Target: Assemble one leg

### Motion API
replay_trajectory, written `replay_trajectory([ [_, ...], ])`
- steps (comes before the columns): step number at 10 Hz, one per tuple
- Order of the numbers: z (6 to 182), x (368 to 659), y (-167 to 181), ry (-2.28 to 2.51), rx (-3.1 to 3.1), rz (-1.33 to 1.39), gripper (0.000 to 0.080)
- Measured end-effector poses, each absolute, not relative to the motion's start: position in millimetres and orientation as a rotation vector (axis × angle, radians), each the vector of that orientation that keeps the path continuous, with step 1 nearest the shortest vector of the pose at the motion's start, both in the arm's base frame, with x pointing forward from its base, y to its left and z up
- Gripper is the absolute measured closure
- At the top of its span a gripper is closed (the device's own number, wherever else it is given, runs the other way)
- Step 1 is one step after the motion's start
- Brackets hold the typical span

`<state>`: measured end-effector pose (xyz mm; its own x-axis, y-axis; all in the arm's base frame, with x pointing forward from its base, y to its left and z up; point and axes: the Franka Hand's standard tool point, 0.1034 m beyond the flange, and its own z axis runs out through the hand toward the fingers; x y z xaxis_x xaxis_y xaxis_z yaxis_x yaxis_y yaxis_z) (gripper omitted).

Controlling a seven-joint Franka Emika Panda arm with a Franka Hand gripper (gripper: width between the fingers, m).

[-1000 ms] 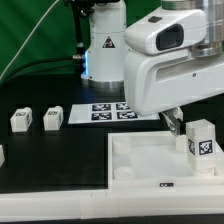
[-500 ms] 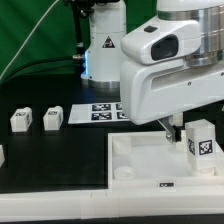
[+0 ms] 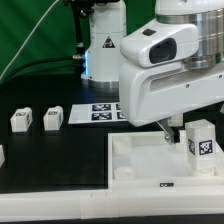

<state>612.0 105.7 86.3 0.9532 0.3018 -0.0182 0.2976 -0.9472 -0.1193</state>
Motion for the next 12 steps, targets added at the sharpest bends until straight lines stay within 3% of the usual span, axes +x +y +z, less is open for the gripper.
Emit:
replay_trajectory([
  [2,85.9,611.6,107.6,-0.464,-2.989,0.056,0.0416],
  [3,86.0,611.3,108.6,-0.464,-2.989,0.057,0.0508],
  [8,86.0,611.1,110.2,-0.324,-3.005,0.065,0.0508],
  [12,84.8,612.2,109.9,0.409,-2.985,0.074,0.0506],
])
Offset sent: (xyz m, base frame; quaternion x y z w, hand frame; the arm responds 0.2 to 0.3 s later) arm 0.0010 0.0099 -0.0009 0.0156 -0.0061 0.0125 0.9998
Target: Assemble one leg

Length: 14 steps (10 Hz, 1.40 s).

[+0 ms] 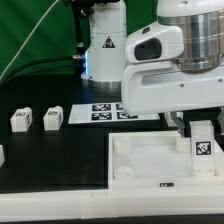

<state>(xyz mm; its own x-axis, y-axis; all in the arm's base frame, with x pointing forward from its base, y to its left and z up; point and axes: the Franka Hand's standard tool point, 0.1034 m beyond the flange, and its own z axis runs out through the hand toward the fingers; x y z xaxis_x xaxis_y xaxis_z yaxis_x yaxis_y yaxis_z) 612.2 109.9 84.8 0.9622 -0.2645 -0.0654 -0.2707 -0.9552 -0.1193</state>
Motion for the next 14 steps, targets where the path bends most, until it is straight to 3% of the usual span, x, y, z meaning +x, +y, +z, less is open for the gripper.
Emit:
replay_trajectory([
  [5,84.6,612.3,112.5,1.251,-2.754,0.126,0.0506],
  [8,84.5,612.0,113.6,1.284,-2.742,0.128,0.0486],
  [9,84.5,612.0,113.8,1.282,-2.743,0.128,0.0263],
  [10,84.2,611.8,114.1,1.214,-2.772,0.124,0.0263],
  [11,83.1,610.7,115.5,1.138,-2.805,0.125,0.0185],
  [12,82.2,610.4,115.4,1.007,-2.852,0.121,0.0161],
  [14,81.6,610.0,116.1,0.576,-2.964,0.094,0.0152],
])
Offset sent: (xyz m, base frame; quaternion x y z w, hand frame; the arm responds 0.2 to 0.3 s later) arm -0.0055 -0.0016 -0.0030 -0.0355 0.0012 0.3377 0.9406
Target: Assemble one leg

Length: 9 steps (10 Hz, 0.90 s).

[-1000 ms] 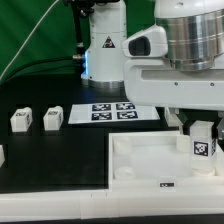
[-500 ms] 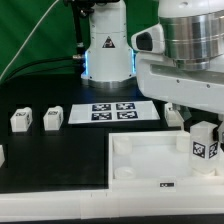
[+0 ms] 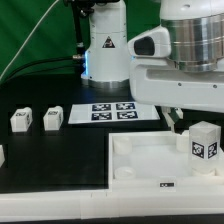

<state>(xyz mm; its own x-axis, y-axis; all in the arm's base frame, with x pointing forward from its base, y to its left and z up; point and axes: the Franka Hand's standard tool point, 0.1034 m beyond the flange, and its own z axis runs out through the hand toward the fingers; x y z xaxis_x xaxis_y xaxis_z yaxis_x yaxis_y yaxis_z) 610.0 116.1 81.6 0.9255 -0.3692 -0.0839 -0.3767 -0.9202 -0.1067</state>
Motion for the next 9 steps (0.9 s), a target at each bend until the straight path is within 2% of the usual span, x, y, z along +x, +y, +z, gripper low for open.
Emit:
replay_trajectory([
  [7,80.6,610.7,114.9,-0.564,-2.989,0.011,0.015],
  [9,80.6,610.8,114.2,-0.635,-2.975,0.007,0.015],
])
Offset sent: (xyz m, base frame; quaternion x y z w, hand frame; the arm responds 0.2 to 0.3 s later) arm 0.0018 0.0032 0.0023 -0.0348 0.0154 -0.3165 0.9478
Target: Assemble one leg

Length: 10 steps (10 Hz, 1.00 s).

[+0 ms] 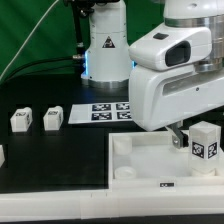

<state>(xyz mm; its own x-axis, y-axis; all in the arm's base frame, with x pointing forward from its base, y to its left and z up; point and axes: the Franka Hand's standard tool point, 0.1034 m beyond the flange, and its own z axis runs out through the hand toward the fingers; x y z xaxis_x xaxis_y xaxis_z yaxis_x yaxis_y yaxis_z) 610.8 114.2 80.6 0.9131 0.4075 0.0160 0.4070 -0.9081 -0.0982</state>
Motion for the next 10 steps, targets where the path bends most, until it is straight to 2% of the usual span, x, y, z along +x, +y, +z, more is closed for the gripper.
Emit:
replay_trajectory([
  [2,80.6,610.9,114.1,-0.635,-2.975,0.007,0.0416],
  [3,80.6,610.9,114.0,-0.635,-2.975,0.007,0.0416],
  [4,80.6,611.0,113.2,-0.633,-2.976,0.007,0.0509],
  [8,80.6,611.1,113.2,-0.558,-2.989,0.011,0.0508],
  [10,80.1,611.4,112.5,-0.171,-3.026,0.025,0.0508],
])
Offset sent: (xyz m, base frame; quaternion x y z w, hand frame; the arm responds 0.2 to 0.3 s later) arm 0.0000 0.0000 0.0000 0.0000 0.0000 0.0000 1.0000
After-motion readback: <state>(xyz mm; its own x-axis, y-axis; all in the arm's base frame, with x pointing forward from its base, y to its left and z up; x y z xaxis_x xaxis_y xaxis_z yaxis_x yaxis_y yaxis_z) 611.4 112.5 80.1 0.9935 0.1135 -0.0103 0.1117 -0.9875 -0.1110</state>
